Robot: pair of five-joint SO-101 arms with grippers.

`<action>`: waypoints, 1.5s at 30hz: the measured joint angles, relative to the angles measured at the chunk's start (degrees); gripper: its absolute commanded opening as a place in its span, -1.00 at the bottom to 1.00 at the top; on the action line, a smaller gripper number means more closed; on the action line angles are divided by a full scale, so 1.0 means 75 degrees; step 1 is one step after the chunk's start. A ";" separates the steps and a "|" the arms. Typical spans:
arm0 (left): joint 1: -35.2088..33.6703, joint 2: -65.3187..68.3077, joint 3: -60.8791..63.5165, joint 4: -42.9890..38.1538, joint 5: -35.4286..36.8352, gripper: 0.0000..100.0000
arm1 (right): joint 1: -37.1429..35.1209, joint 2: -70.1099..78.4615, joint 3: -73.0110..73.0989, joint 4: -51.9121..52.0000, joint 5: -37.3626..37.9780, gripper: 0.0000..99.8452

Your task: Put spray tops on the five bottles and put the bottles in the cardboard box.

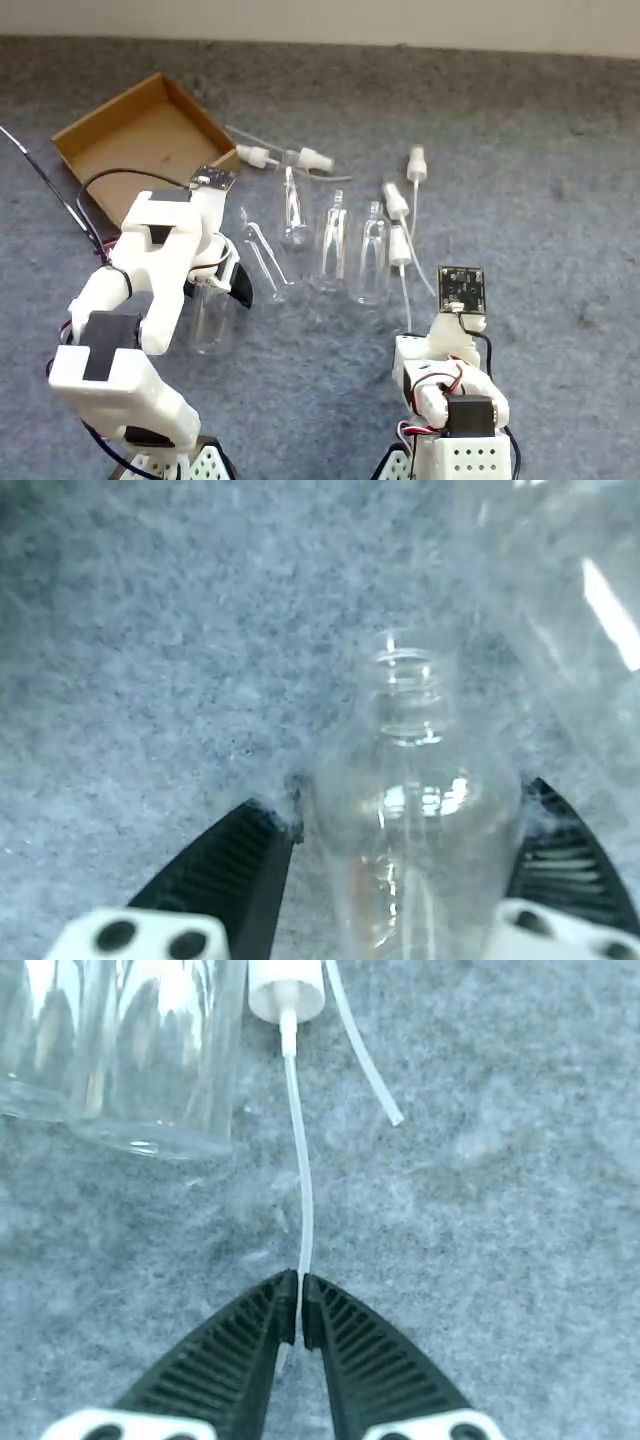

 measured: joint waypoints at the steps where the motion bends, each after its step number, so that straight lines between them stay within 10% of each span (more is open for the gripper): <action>1: 0.0000 0.0000 0.0000 -0.0012 0.0000 -0.40 | 0.0000 0.0000 0.0000 0.0000 0.0000 -0.98; 13: 0.0000 0.0000 0.0035 -0.0059 0.0000 -0.88 | 0.0000 0.0000 0.0000 0.0000 0.0000 -0.98; 25: 0.0047 0.0000 0.0023 0.0035 0.0012 -0.86 | 0.0000 0.0000 0.0000 0.0000 0.0000 -0.98; 45: 0.1606 -0.1125 -0.3153 0.4079 0.0012 -0.87 | 0.0000 0.0000 0.0000 0.0000 0.0000 -0.98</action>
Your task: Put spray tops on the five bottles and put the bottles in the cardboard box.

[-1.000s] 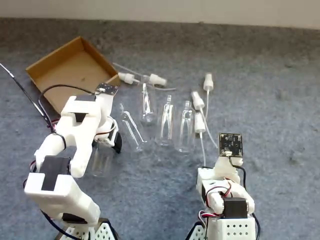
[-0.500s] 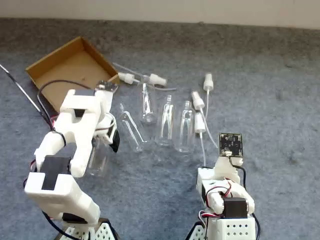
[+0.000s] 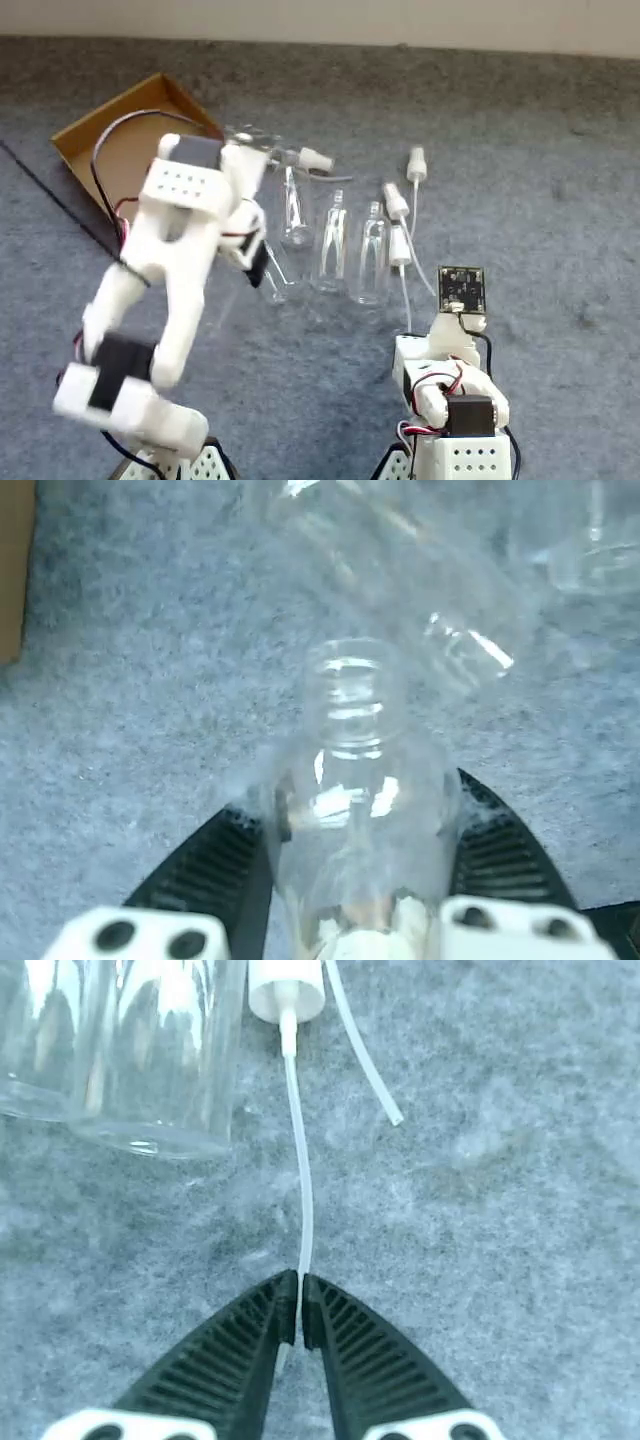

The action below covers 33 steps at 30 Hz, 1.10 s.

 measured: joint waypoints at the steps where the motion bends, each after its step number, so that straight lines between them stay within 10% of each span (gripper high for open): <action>1: 0.0246 -0.0399 0.0094 0.0012 0.0000 -0.87 | 0.0000 0.0000 0.0000 0.0000 0.0000 -0.98; 14: 0.1078 -0.5591 0.2649 -0.0738 -0.0023 -0.86 | 0.0000 0.0000 0.0000 0.0000 0.0000 -0.98; 33: 0.1090 -1.2319 0.9436 -0.6740 -0.0023 -0.87 | 0.0000 0.0000 0.0000 0.0000 0.0000 -0.98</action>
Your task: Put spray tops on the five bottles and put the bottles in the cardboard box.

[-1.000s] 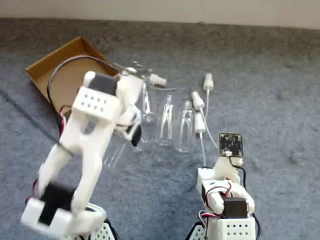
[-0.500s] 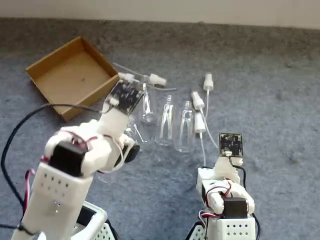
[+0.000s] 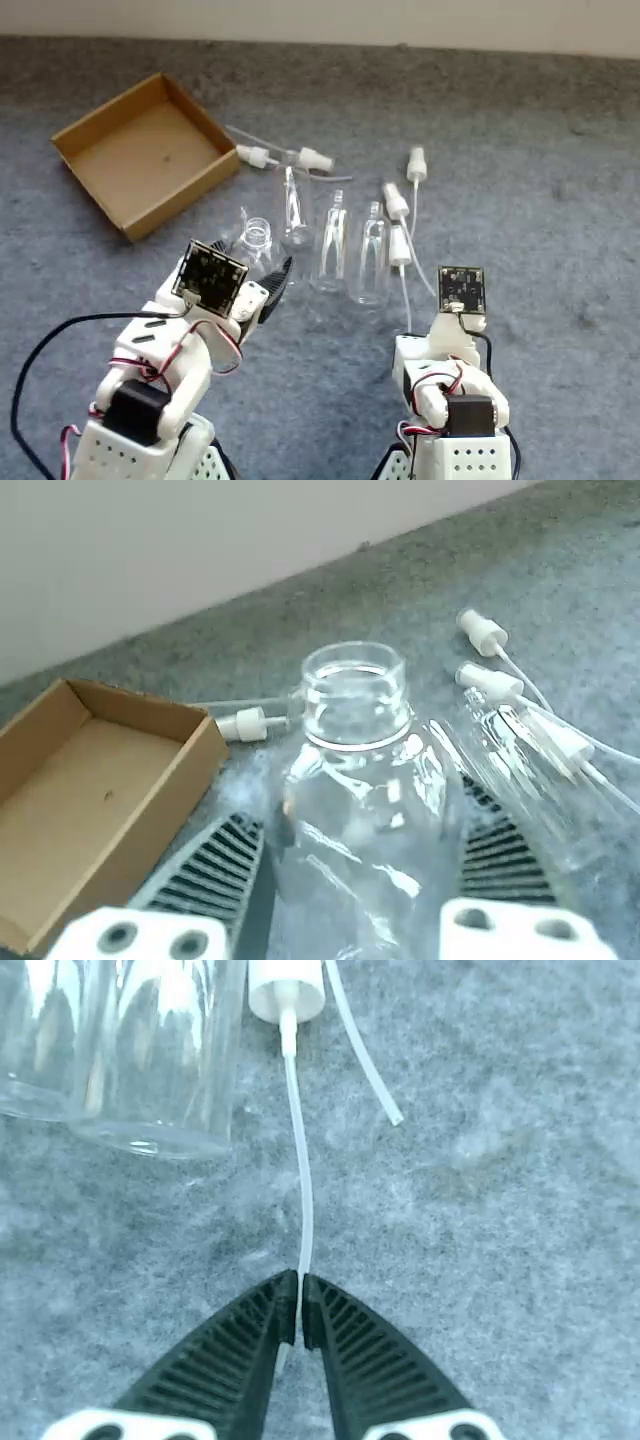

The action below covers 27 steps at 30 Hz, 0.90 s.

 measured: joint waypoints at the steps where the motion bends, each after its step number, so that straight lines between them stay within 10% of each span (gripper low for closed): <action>1: 0.0000 -0.0141 0.0328 -0.0375 0.0000 -0.87 | 0.0000 0.0000 0.0000 0.0000 0.0000 -0.98; 10: 0.0012 -0.1207 0.2766 -0.3106 0.0012 -0.87 | 0.0000 0.0000 0.0000 0.0000 0.0000 -0.98; 27: 0.0023 -0.1477 0.2872 -0.3399 0.0012 -0.87 | 0.0000 0.0000 0.0000 0.0000 0.0000 -0.98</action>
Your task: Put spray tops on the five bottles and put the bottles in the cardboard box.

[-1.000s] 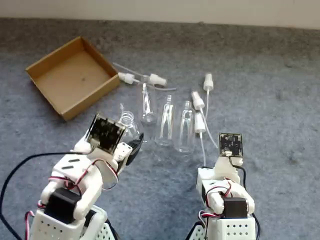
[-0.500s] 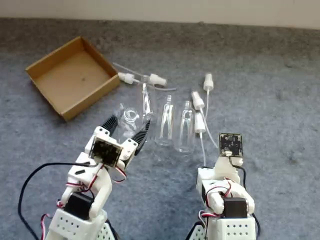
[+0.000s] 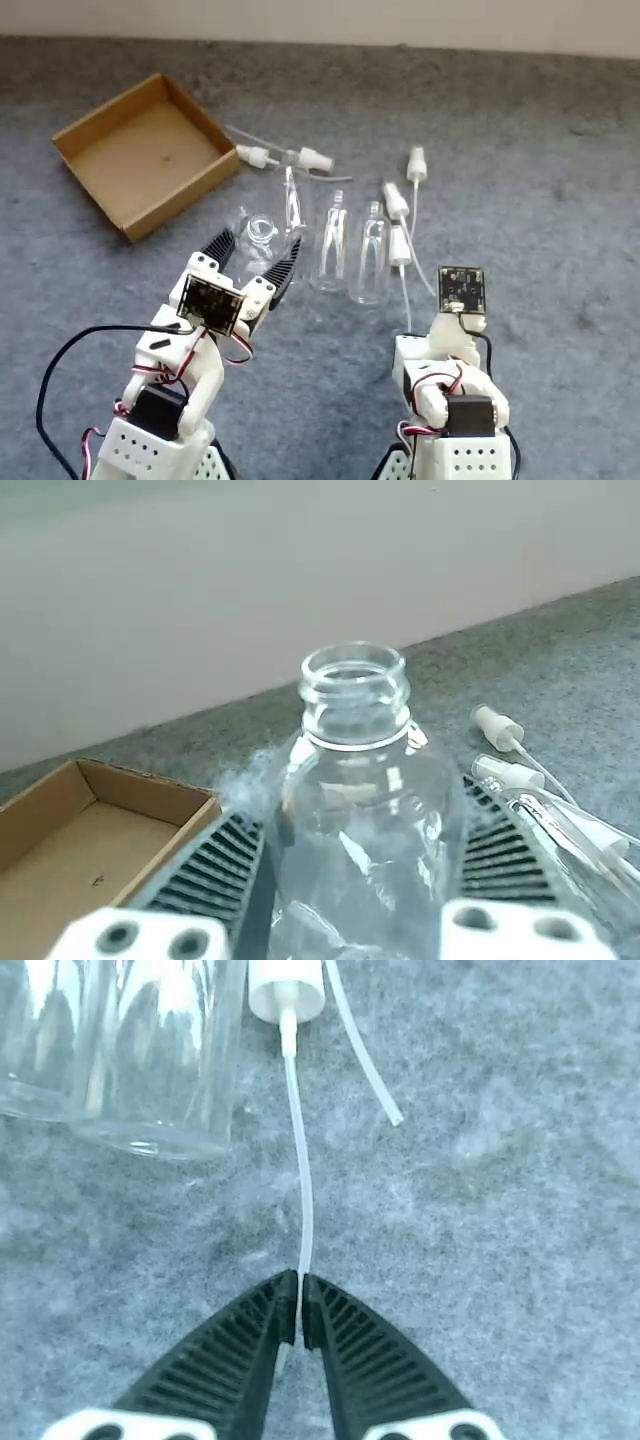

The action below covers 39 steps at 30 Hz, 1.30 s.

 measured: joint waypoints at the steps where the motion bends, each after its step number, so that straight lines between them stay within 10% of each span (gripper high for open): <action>1: 0.0000 0.0000 0.0000 0.0012 0.0000 -0.87 | 0.0000 0.0000 0.0000 0.0000 0.0000 -0.98; 14: 0.0000 0.0000 0.0000 0.0516 0.0000 -0.87 | 0.0340 0.0000 0.0000 -0.2262 0.0082 -0.97; 19: 0.0000 0.0000 0.0000 0.0516 0.0000 -0.87 | 0.1149 0.0000 0.0000 -0.2942 0.2227 -0.97; 39: 0.0012 0.0000 0.0000 0.0516 0.0000 -0.87 | 0.1465 0.3165 -0.3985 -0.1582 0.3505 -0.70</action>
